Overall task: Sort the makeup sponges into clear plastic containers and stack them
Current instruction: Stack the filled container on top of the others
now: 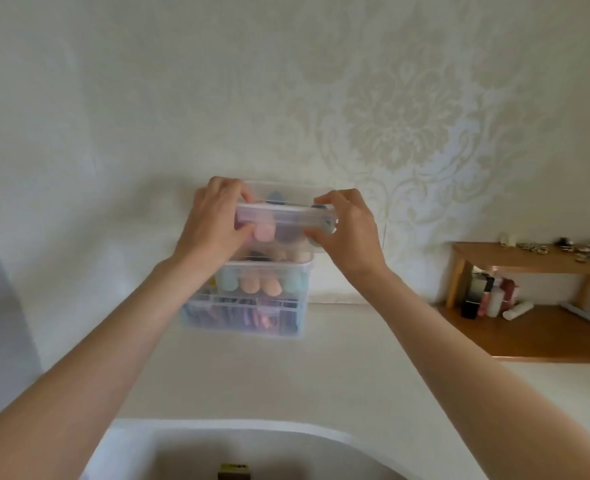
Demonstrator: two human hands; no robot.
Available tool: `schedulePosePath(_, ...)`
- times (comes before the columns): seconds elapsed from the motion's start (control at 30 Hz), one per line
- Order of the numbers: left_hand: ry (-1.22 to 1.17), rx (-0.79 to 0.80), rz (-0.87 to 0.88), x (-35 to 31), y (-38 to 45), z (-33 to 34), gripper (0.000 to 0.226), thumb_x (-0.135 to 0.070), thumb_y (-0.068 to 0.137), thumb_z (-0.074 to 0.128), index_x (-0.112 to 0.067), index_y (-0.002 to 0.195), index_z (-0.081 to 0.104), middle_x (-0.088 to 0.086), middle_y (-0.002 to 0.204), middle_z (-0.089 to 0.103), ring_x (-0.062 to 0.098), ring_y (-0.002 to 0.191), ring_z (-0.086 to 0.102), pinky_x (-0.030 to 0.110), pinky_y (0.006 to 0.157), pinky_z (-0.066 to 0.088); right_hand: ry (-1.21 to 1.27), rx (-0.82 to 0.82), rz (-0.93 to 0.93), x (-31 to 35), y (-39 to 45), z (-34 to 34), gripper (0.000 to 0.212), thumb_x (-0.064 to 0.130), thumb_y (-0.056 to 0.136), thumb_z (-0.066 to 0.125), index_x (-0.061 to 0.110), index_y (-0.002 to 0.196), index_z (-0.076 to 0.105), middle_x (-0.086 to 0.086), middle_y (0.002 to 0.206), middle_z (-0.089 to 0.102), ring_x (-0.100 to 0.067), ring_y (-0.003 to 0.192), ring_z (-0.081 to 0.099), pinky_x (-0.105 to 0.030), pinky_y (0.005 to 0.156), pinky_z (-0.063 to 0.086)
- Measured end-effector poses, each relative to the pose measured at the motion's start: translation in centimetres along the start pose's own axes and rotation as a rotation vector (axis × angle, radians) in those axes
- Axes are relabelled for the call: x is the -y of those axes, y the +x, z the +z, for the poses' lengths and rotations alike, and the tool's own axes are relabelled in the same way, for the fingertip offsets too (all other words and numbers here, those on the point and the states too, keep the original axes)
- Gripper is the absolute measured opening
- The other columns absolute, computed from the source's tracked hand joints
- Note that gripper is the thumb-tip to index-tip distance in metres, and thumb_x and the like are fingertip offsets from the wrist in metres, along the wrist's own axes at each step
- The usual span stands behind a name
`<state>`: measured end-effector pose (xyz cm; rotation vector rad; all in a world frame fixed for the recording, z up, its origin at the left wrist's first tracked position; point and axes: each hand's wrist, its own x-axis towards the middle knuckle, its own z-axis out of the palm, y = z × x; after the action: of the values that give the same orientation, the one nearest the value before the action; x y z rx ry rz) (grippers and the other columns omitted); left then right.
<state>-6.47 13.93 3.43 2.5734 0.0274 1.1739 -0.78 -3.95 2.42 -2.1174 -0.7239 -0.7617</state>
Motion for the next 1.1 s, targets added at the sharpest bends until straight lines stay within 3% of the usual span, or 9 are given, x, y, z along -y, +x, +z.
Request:
schedulePosePath(0.1,-0.025,-0.025,-0.201,3.8,-2.3,0.7,0.049,-0.012,0.08,0.066,-0.009,0.124,0.045,0.015,0.133,0.039,0.032,0.125,0.036,0.032,0.1,0.032,-0.022,0.093,0.032,0.6,0.0,2.9,0.049,0.02,0.077,0.073,0.016,0.122,0.054,-0.009,0.131,0.042,-0.031,0.112,0.051,-0.035,0.095,0.046)
schedulePosePath(0.2,-0.045,-0.19,-0.217,5.5,-5.3,1.6,0.044,-0.003,0.078,0.061,-0.002,0.12,0.047,0.021,0.127,0.043,0.035,0.12,0.04,0.031,0.099,0.031,0.263,0.085,0.128,-0.1,-0.4,2.8,0.061,0.03,0.08,0.071,0.025,0.134,0.043,-0.005,0.138,0.032,-0.02,0.114,0.047,-0.027,0.099,0.042)
schedulePosePath(0.3,-0.019,-0.298,0.007,5.6,-7.5,2.7,0.039,0.0,0.074,0.052,-0.008,0.112,0.046,0.017,0.118,0.042,0.029,0.111,0.042,0.032,0.098,0.033,0.706,0.152,0.628,-2.3,-1.4,3.1,0.058,0.05,0.09,0.049,0.029,0.141,0.031,-0.002,0.149,0.028,-0.025,0.125,0.042,-0.041,0.105,0.039)
schedulePosePath(0.4,0.065,-0.164,0.148,5.5,-9.5,4.5,0.043,-0.013,0.07,0.043,-0.018,0.113,0.042,0.006,0.118,0.035,0.024,0.105,0.039,0.037,0.091,0.043,0.908,0.451,0.912,-4.0,-3.2,5.2,0.066,0.065,0.088,0.035,0.031,0.144,0.028,-0.007,0.153,0.026,-0.041,0.133,0.034,-0.055,0.109,0.031)
schedulePosePath(0.57,0.116,-0.056,0.108,7.7,-11.0,6.5,0.052,-0.01,0.069,0.046,-0.023,0.119,0.044,0.008,0.123,0.032,0.027,0.107,0.036,0.044,0.091,0.046,1.034,0.577,0.908,-2.6,-3.2,7.7,0.065,0.069,0.085,0.033,0.031,0.139,0.036,-0.011,0.146,0.035,-0.042,0.125,0.043,-0.053,0.099,0.039)
schedulePosePath(0.73,0.12,-0.12,-0.026,11.0,-11.0,4.2,0.063,0.002,0.066,0.065,-0.019,0.121,0.042,0.012,0.124,0.034,0.034,0.109,0.04,0.046,0.089,0.048,1.007,0.669,0.849,2.5,-2.6,11.2,0.066,0.063,0.09,0.028,0.026,0.145,0.026,-0.004,0.152,0.026,-0.037,0.138,0.029,-0.053,0.112,0.026)
schedulePosePath(0.87,0.156,-0.113,-0.191,14.4,-11.6,2.4,0.066,0.005,0.069,0.061,-0.017,0.125,0.036,0.025,0.131,0.038,0.044,0.115,0.044,0.049,0.09,0.048,0.704,0.607,0.686,7.3,-1.7,14.8,0.056,0.05,0.098,0.023,0.016,0.138,0.041,-0.004,0.144,0.04,-0.028,0.134,0.037,-0.034,0.109,0.028)
schedulePosePath(1.0,0.183,-0.103,-0.255,16.4,-11.9,1.1,0.067,0.004,0.073,0.06,-0.018,0.129,0.03,0.026,0.141,0.029,0.044,0.119,0.047,0.043,0.079,0.054,0.337,0.626,0.599,9.5,-1.2,18.3,0.064,0.053,0.096,0.011,0.016,0.134,0.048,-0.014,0.141,0.046,-0.04,0.136,0.031,-0.053,0.116,0.011)
schedulePosePath(1.1,0.254,-0.087,-0.292,17.8,-12.0,0.5,0.07,0.0,0.075,0.063,-0.023,0.129,0.025,0.024,0.145,0.027,0.044,0.119,0.049,0.039,0.064,0.054,0.1,0.613,0.509,10.8,-0.5,20.0,0.055,0.036,0.099,0.01,0.014,0.141,0.038,-0.013,0.145,0.042,-0.035,0.144,0.016,-0.055,0.116,0.003)
